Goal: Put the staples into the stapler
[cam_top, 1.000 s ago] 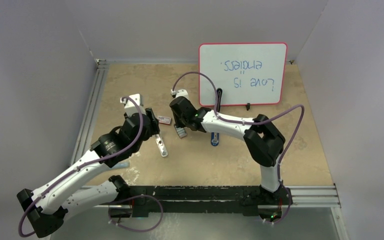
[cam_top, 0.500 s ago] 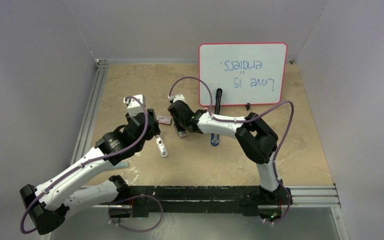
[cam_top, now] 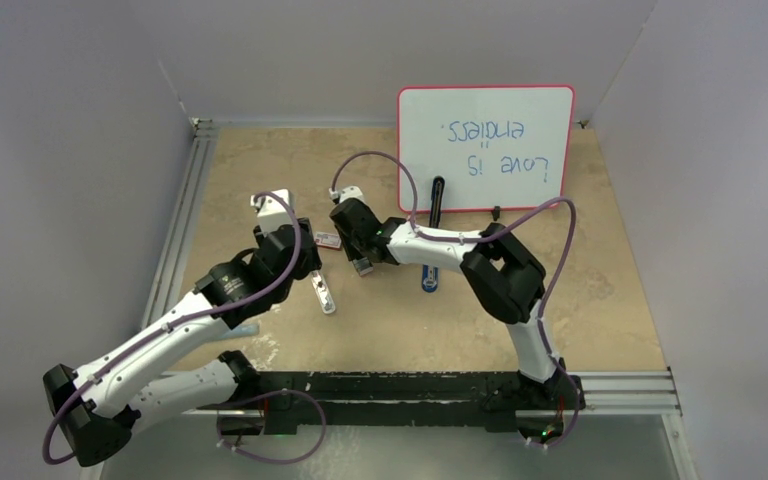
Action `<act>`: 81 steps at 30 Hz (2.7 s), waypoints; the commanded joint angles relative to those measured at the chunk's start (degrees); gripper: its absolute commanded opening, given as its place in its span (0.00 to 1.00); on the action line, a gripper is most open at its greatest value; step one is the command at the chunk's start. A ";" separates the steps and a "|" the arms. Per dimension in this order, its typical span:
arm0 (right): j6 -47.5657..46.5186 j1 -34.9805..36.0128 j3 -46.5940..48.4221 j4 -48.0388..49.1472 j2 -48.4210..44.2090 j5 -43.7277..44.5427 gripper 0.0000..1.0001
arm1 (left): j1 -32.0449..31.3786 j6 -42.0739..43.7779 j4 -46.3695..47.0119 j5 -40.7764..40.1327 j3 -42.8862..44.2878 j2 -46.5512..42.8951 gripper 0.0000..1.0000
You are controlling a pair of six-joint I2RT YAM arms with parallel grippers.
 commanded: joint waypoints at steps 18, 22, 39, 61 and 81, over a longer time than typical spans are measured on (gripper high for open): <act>-0.82 0.29 1.93 0.40 0.88 1.10 0.17 | -0.35 -0.81 0.78 -1.63 0.92 0.33 0.50; -0.83 0.27 1.75 0.48 0.95 1.78 0.17 | -0.34 -0.85 0.72 -1.64 0.92 0.41 0.50; 1.02 0.29 -2.65 3.59 -4.32 1.76 0.13 | -0.34 -0.85 0.71 -1.47 0.96 0.58 0.50; 2.19 0.28 -1.29 4.50 -0.55 2.15 0.36 | -0.34 -0.85 0.66 -1.53 0.92 0.58 0.50; 3.66 0.29 -3.97 7.46 -2.11 3.93 0.38 | -0.34 -0.85 0.67 -1.46 0.92 0.92 0.50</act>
